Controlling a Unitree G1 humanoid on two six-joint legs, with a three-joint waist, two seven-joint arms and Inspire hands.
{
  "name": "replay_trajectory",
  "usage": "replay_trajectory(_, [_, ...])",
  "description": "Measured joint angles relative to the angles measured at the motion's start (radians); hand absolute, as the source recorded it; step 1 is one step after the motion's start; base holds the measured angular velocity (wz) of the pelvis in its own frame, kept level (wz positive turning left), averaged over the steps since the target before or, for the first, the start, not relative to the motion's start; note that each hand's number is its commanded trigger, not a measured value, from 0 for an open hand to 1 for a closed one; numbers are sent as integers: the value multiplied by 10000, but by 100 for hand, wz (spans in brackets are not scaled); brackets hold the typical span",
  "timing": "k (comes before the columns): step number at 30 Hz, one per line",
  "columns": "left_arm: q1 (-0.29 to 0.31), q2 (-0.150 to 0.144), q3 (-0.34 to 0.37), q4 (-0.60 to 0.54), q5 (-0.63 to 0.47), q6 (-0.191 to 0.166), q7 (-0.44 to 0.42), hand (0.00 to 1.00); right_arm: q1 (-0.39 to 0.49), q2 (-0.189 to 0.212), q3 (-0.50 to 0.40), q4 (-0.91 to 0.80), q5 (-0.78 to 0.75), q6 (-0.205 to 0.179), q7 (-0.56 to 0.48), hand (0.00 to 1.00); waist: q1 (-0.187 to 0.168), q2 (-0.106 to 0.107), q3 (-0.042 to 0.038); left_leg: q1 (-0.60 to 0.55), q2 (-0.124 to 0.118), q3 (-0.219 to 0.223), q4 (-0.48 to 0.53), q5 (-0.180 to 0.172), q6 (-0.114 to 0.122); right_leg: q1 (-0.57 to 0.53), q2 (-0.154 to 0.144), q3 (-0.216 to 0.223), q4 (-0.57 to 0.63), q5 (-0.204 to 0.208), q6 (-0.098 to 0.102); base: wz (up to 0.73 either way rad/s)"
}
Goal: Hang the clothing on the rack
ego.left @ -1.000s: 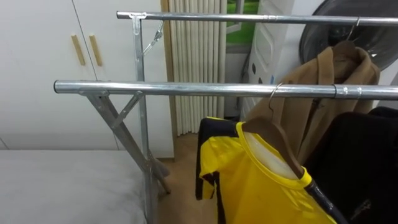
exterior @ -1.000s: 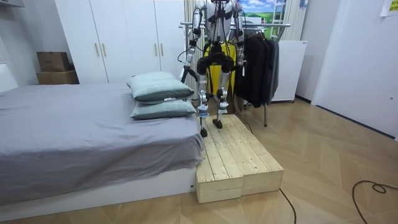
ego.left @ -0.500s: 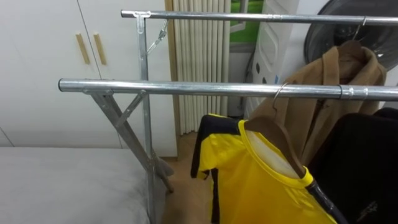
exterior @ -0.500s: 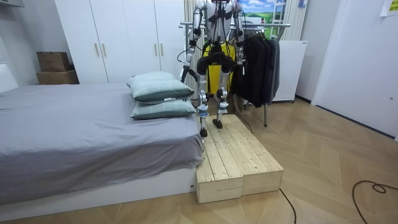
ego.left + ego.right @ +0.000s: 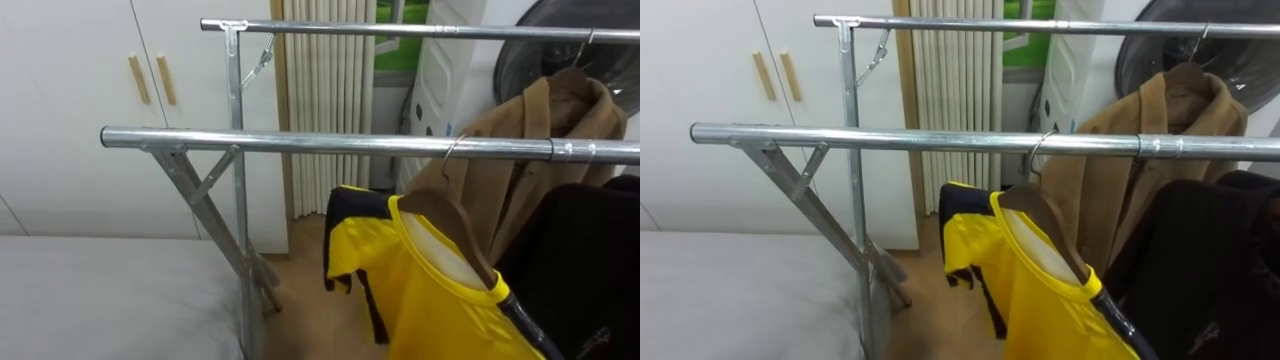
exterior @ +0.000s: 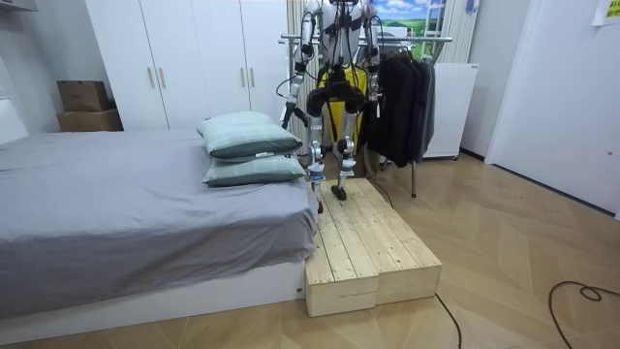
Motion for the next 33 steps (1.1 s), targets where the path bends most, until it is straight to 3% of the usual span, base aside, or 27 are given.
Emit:
replay_trajectory(3, [-1, 0, -2, -11, -2, 0, -1, 0, -27, 0, 5, -31, -143, -23, 26, 0, -1, 32, -13, -3, 2, -24, 37, -11, -8, 17, -4, -22, -1, -1, 0, 0])
replay_trajectory(6, [-13, 2, -29, -7, -3, -8, 12, 0, -95, -37, 237, -53, -501, -170, 99, 0, 5, 76, 23, -11, 4, -61, 51, -13, -10, 14, -20, -102, -2, -12, -16, 3])
replay_trajectory(9, [-19, 50, -226, -26, -1, -59, 23, 0, -151, -99, 525, -92, -649, -223, 160, 0, 19, 140, -1, -73, 1, -211, 71, -47, -15, 1, -67, -274, -1, -62, -37, 13])
replay_trajectory(12, [-133, 46, -257, -76, 3, -152, 46, 0, -446, -142, 880, -57, -1006, -218, 157, 0, 238, 254, -9, -369, 23, -277, 190, 0, -64, -184, -120, -563, 10, 33, -180, 11])
replay_trajectory(16, [-232, 30, -258, -248, 61, -469, -19, 0, -571, -331, 865, -58, -1759, -283, 184, 0, 291, 440, -12, -941, 6, -916, 410, 146, -131, -324, -371, -1480, 14, -63, -305, 64])
replay_trajectory(18, [-290, 15, -439, -451, 108, -483, -90, 0, -561, -419, 869, -40, -1756, -283, 133, 0, 234, 491, -16, -1275, 69, -729, 557, 303, -214, -314, -571, -2109, 16, -229, -341, 106])
replay_trajectory(19, [-308, -23, -481, -686, 113, -496, -188, 0, -538, -479, 866, -35, -1706, -281, 81, 0, 236, 431, -42, -1460, 124, -386, 574, 484, -258, -308, -760, -2567, 15, -383, -340, 128])
replay_trajectory(20, [-334, -78, -486, -798, 100, -563, -259, 0, -537, -494, 874, 14, -1711, -277, 48, 0, 251, 428, -40, -1616, 225, 362, 586, 747, -250, -282, -962, -3054, 59, -544, -380, 133])
replay_trajectory(21, [-366, -125, -486, -796, 85, -593, -284, 0, -536, -524, 872, 49, -1725, -275, 46, 0, 254, 387, -27, -1656, 285, 766, 579, 899, -228, -278, -1067, -3323, 59, -611, -376, 141])
replay_trajectory(22, [-415, -211, -538, -794, 74, -643, -370, 0, -507, -571, 865, 108, -1710, -267, 32, 0, 260, 327, 5, -1786, 397, 1559, 567, 1171, -181, -228, -1276, -3957, 34, -691, -391, 152])
replay_trajectory(23, [-425, -247, -654, -798, 102, -688, -483, 0, -491, -607, 809, 236, -1709, -254, 30, 0, 263, 317, 12, -1891, 593, 2390, 895, 1219, -127, -113, -1446, -4578, 20, -843, -346, 150])
replay_trajectory(25, [-421, -287, -621, -794, 119, -686, -611, 0, -488, -707, 749, 393, -1716, -132, 21, 0, 322, 291, 11, -1881, 933, 3336, 1707, 945, 42, 95, -1583, -5351, 42, -1036, -296, 137])
replay_trajectory(27, [-426, -278, -606, -793, 109, -674, -695, 0, -493, -710, 752, 388, -1798, -73, 8, 0, 354, 243, 31, -1751, 1141, 3787, 2191, 717, 95, 198, -1692, -6125, 63, -1165, -268, 135])
replay_trajectory(29, [-547, -231, -601, -787, 122, -667, -877, 0, -523, -646, 637, 385, -1958, -60, -19, 0, 340, 139, 59, -1330, 1417, 4363, 2537, 413, 30, 284, -1883, -7175, 222, -1374, -196, 148])
replay_trajectory(30, [-561, -202, -613, -769, 168, -658, -891, 0, -566, -619, 603, 391, -2011, -53, -21, 0, 306, 112, 64, -1179, 1445, 4449, 2512, 352, -40, 288, -1887, -7313, 244, -1415, -175, 139])
replay_trajectory(32, [-478, -107, -606, -726, 206, -647, -920, 0, -771, -510, 403, 486, -2030, -48, 23, 0, 304, 41, 64, -574, 1356, 4776, 1930, 111, -199, 376, -2027, -8099, 524, -1534, -92, 120])
replay_trajectory(33, [-474, -90, -606, -726, 202, -643, -920, 0, -771, -488, 398, 485, -2016, -49, 43, 0, 315, 28, 62, -476, 1329, 4806, 1721, 61, -273, 370, -2070, -8293, 624, -1560, -84, 100])
